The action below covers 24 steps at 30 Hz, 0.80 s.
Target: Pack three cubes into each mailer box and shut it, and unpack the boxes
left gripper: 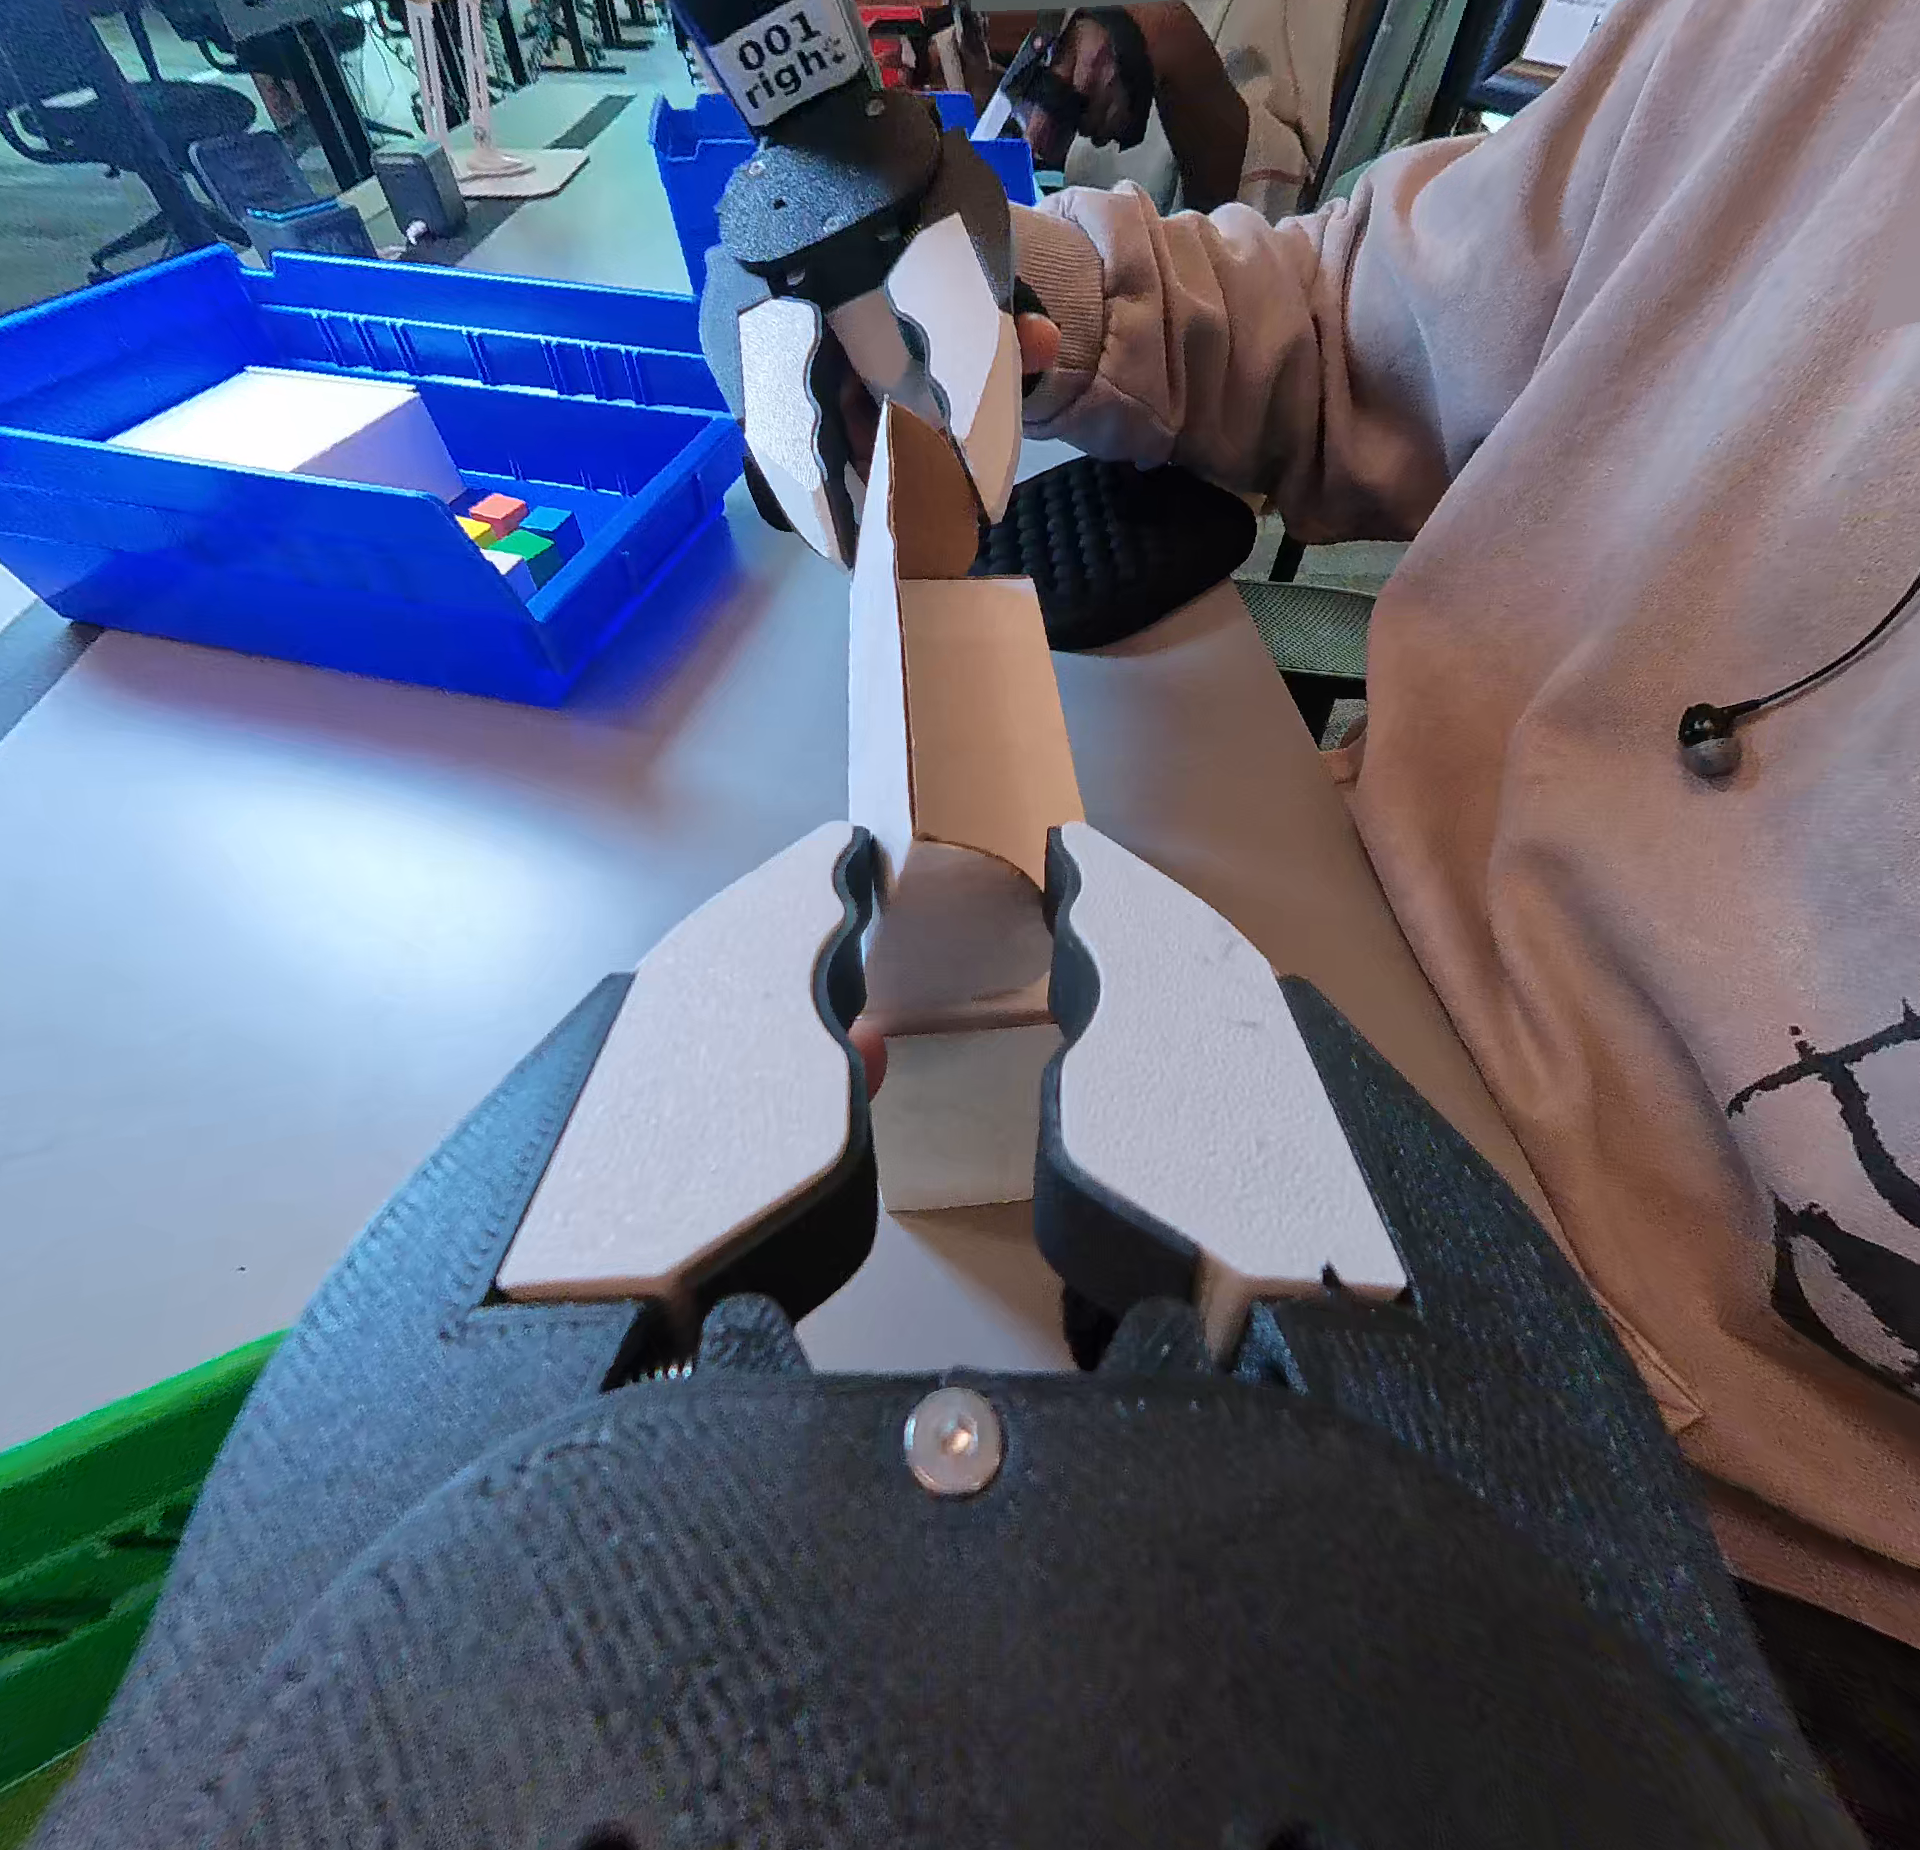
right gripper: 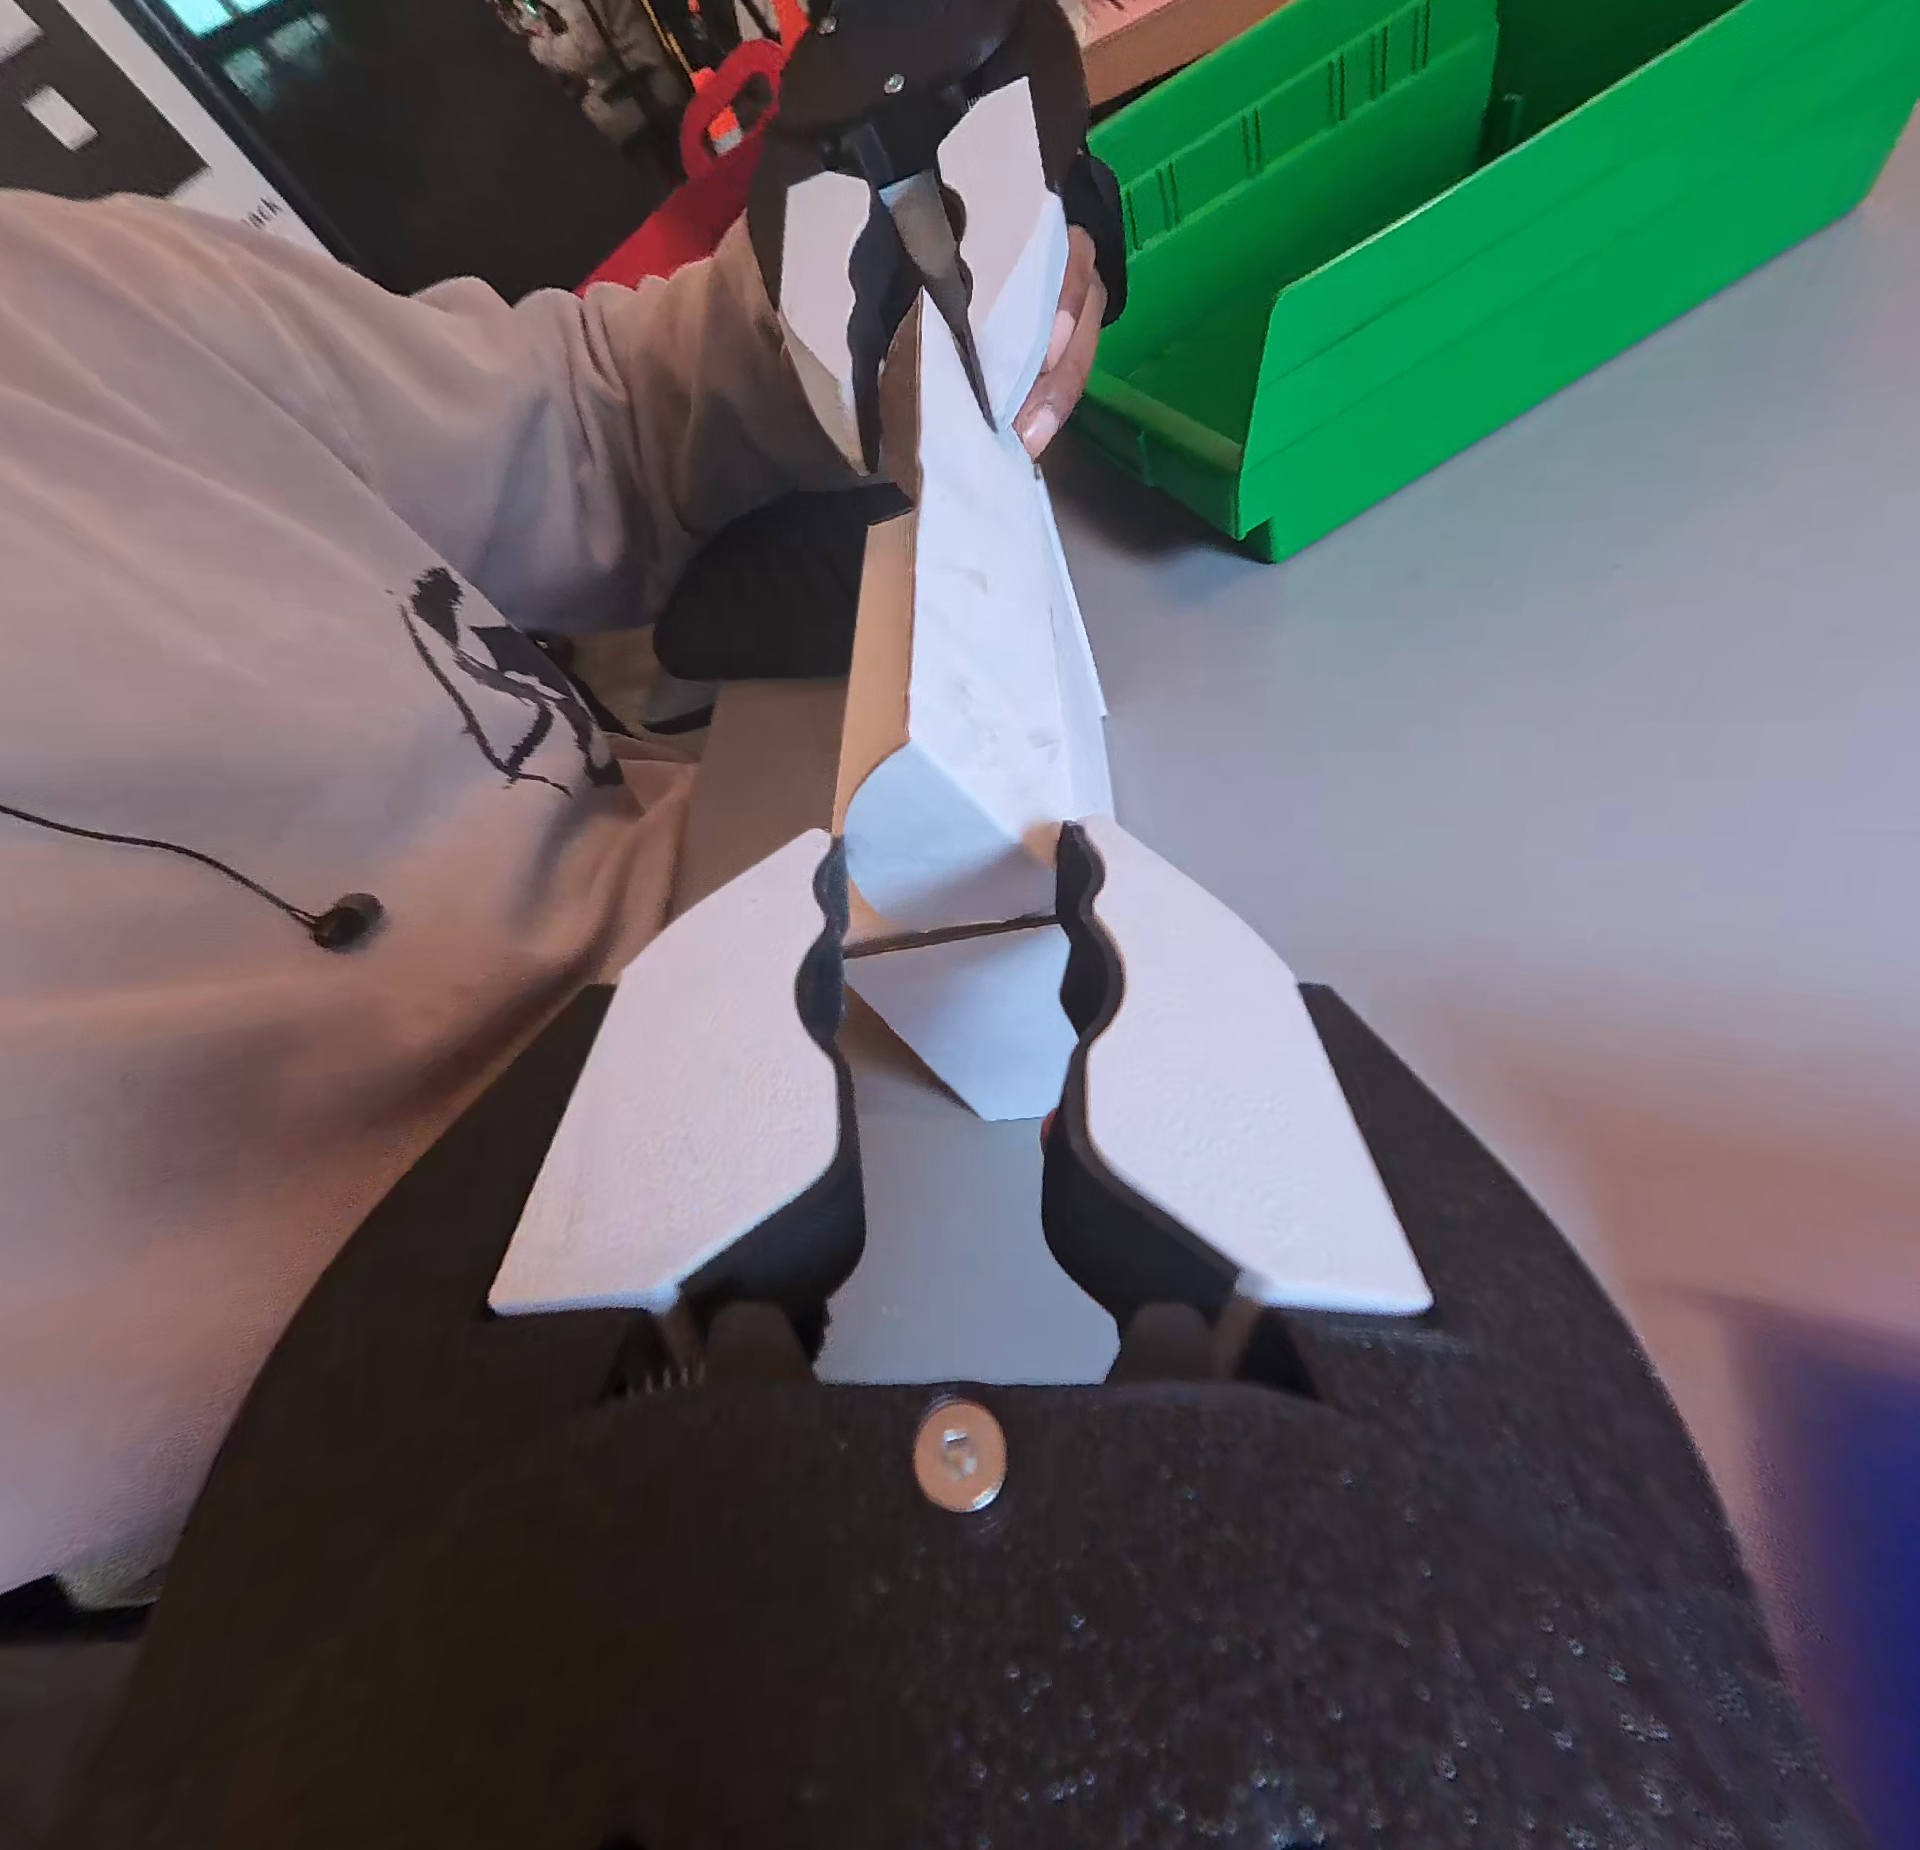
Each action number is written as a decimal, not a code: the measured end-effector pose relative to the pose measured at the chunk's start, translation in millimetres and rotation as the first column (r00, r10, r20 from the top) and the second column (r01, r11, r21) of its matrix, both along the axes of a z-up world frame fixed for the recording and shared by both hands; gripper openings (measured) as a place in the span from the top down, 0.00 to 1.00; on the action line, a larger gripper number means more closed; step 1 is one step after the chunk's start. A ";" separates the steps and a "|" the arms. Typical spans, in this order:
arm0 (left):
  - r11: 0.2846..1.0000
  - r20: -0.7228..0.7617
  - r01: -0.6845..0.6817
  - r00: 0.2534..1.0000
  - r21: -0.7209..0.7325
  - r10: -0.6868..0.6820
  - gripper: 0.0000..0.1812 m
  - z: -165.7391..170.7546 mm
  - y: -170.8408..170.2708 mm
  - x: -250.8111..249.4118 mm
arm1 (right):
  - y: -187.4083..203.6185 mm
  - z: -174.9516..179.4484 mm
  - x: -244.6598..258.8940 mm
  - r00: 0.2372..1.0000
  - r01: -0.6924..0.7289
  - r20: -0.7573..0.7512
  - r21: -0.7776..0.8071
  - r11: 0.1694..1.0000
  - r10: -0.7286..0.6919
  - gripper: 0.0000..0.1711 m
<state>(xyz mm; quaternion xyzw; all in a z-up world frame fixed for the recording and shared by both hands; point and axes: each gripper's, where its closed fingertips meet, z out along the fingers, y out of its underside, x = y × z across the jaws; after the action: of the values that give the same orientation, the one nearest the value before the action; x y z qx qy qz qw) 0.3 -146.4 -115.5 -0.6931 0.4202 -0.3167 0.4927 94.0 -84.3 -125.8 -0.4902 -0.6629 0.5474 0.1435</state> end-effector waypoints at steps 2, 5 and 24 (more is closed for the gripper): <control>1.000 0.006 -0.002 1.000 0.017 0.002 0.83 -0.2 -0.8 0.4 | -0.8 -0.8 0.1 0.999 0.020 -0.027 0.049 0.999 -0.019 0.78; 0.999 0.000 0.004 1.000 0.040 -0.004 0.82 -0.1 -2.5 1.5 | -2.5 -1.1 1.2 0.997 0.042 -0.066 0.098 0.994 -0.035 0.78; 0.997 -0.129 -0.006 0.991 0.073 0.016 0.82 -3.9 -8.3 0.8 | -7.0 -1.4 0.5 0.997 0.073 -0.017 0.082 0.994 -0.072 0.78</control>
<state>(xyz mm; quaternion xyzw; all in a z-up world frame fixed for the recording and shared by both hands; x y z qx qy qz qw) 1.2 -154.7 -119.4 -0.6961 0.4588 -0.2528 0.4909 94.5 -91.3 -127.2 -0.5037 -0.6656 0.5175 0.1883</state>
